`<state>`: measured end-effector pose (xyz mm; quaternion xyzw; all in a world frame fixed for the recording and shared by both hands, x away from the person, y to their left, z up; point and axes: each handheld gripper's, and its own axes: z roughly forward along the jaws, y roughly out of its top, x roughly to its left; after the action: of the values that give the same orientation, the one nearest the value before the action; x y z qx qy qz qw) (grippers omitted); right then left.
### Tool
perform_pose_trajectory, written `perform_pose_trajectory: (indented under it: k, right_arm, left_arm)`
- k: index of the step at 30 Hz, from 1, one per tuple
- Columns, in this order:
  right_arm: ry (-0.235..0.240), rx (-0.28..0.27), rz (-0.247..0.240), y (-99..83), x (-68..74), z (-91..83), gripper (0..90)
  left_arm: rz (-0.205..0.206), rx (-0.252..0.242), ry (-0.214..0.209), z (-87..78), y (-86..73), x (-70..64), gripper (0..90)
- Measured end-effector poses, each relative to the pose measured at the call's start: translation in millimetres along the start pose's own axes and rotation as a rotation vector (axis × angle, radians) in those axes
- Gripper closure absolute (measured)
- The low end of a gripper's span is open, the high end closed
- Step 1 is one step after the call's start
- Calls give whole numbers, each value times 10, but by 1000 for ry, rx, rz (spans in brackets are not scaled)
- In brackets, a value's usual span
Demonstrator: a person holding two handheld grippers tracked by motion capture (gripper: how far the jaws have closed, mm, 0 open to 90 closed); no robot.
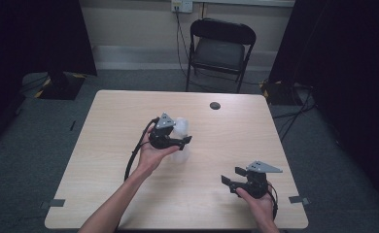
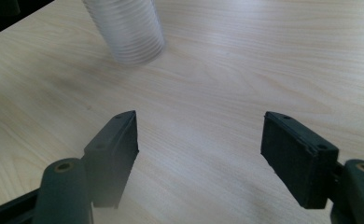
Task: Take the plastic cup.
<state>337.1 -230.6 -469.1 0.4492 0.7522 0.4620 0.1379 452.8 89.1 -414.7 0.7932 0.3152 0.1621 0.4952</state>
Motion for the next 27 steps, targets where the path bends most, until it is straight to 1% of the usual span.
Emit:
perform_pose_trajectory:
  k: [1,4,7,11,17,19,21,23,27]
  right_arm:
    - [0,2,0,-1,1,0,271]
    - [2,-4,1,-1,-1,-4,271]
    - [0,-6,5,-2,-11,-13,271]
    - [-7,-8,13,-2,-14,-14,271]
    - [-4,-8,10,0,-10,-5,271]
    - [-3,-1,13,0,-10,-4,271]
    - [-4,1,12,2,-9,-2,271]
    - [-4,-2,12,2,-8,-1,271]
    - [-4,-3,15,1,-7,-2,271]
  left_arm:
    - [0,0,0,0,0,0,306]
    - [10,-6,3,-2,6,-9,306]
    - [-2,-24,6,-25,20,-14,305]
    - [-2,-34,5,-58,39,-15,317]
    - [8,-30,6,-57,54,-20,329]
    - [5,-32,3,-56,59,-23,329]
    - [13,-38,5,-63,74,-31,329]
    - [3,-50,6,-63,79,-34,329]
    - [-1,-53,12,-79,89,-31,327]
